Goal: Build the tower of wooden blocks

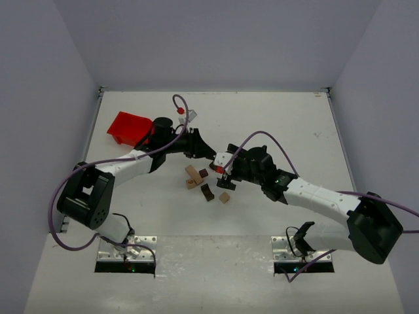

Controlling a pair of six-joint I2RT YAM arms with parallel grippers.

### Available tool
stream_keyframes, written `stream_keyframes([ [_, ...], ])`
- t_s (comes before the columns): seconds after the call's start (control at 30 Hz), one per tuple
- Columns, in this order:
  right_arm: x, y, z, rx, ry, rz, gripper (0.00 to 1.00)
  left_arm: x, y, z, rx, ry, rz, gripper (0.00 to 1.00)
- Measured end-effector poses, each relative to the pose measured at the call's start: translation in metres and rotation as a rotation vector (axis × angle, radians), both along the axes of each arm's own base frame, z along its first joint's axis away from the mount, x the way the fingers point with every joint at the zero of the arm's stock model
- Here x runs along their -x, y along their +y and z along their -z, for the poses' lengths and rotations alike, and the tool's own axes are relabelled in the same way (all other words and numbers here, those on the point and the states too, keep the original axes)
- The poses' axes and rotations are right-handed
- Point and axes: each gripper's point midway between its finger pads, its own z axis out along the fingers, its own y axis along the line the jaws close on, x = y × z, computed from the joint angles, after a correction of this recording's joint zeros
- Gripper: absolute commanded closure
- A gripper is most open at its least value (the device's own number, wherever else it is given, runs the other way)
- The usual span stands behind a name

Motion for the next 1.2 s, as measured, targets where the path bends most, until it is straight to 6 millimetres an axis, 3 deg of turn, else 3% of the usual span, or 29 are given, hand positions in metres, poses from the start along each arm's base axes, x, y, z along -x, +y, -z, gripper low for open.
stream_keyframes([
  [0.17, 0.001, -0.004, 0.001, -0.005, 0.013, 0.024, 0.01, -0.044, 0.028, -0.005, -0.115, -0.126, -0.292, 1.00],
  [0.27, 0.003, -0.012, -0.001, -0.021, -0.002, 0.057, 0.01, -0.074, 0.057, 0.001, -0.207, -0.171, -0.508, 1.00],
  [0.4, 0.004, -0.025, 0.000, -0.036, -0.017, 0.112, 0.01, -0.103, 0.100, 0.026, -0.353, -0.167, -0.769, 1.00],
  [0.5, 0.002, -0.029, -0.002, -0.048, -0.031, 0.139, 0.01, -0.115, 0.129, 0.057, -0.479, -0.119, -0.923, 1.00],
  [0.6, 0.000, -0.030, -0.003, -0.052, -0.040, 0.153, 0.01, -0.115, 0.155, 0.090, -0.603, -0.058, -1.039, 1.00],
  [0.7, -0.002, -0.030, -0.004, -0.053, -0.045, 0.157, 0.01, -0.111, 0.173, 0.107, -0.685, -0.030, -1.113, 1.00],
  [0.83, -0.003, -0.031, 0.000, -0.044, -0.042, 0.165, 0.01, -0.111, 0.187, 0.105, -0.721, -0.043, -1.181, 1.00],
  [1.03, -0.005, -0.032, 0.005, -0.028, -0.036, 0.175, 0.01, -0.108, 0.189, 0.108, -0.739, -0.029, -1.182, 1.00],
  [1.2, -0.004, -0.033, 0.007, -0.022, -0.033, 0.175, 0.01, -0.106, 0.188, 0.110, -0.719, -0.012, -1.204, 0.90],
])
